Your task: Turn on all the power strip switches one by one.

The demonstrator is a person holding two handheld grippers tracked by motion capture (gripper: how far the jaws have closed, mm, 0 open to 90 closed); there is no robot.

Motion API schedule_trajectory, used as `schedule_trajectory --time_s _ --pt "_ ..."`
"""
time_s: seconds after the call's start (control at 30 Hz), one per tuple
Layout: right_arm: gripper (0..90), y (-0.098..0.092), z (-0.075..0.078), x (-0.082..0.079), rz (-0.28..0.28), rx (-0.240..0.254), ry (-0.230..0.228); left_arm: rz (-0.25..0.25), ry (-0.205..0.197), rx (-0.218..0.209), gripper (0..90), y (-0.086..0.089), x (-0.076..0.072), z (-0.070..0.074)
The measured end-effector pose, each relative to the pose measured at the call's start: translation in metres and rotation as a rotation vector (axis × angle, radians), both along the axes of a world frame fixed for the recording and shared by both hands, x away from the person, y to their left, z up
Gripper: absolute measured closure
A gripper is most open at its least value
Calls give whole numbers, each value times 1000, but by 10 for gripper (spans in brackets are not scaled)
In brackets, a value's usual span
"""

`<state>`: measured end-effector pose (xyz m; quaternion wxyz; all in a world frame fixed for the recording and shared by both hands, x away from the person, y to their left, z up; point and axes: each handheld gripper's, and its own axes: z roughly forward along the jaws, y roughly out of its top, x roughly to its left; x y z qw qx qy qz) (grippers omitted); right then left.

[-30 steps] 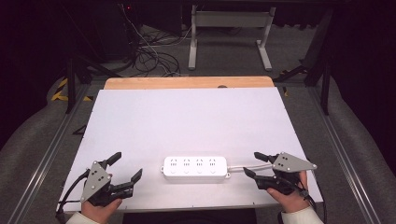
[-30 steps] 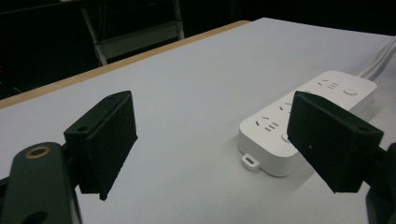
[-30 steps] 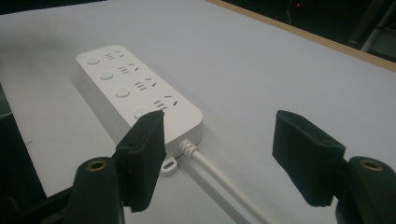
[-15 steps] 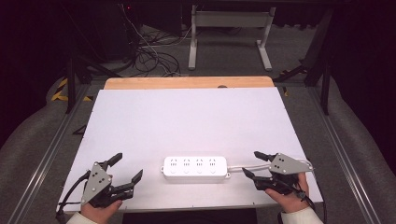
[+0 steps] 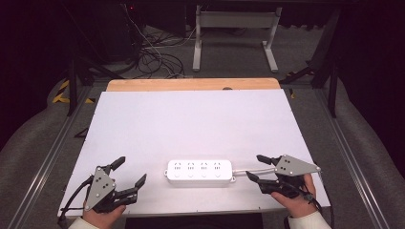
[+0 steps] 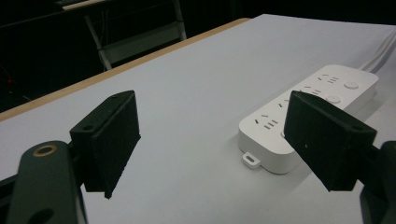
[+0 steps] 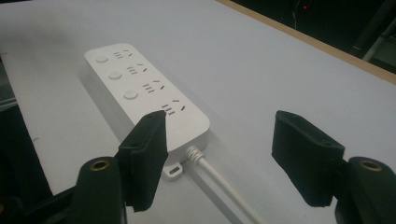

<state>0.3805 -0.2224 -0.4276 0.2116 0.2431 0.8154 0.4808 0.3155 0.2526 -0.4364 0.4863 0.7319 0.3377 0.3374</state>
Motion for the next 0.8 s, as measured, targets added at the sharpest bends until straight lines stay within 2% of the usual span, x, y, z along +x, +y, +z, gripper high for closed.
schedule_trajectory --time_s 0.13,0.17,0.3,0.37,0.53,0.8 --pt "401 1 3 2 12 10 11 2 -2 3 186 0 0 0" --pt "427 4 5 4 23 13 26 2 -3 5 186 0 0 0" --pt "475 8 9 8 45 -1 38 4 -5 8 186 -1 -1 0" --pt "505 13 12 12 81 4 57 5 -6 10 186 -1 -1 0" --pt "519 23 16 18 114 14 66 8 -8 15 186 -2 -1 0" --pt "524 51 20 25 153 -43 59 9 -7 16 186 -2 -1 0"
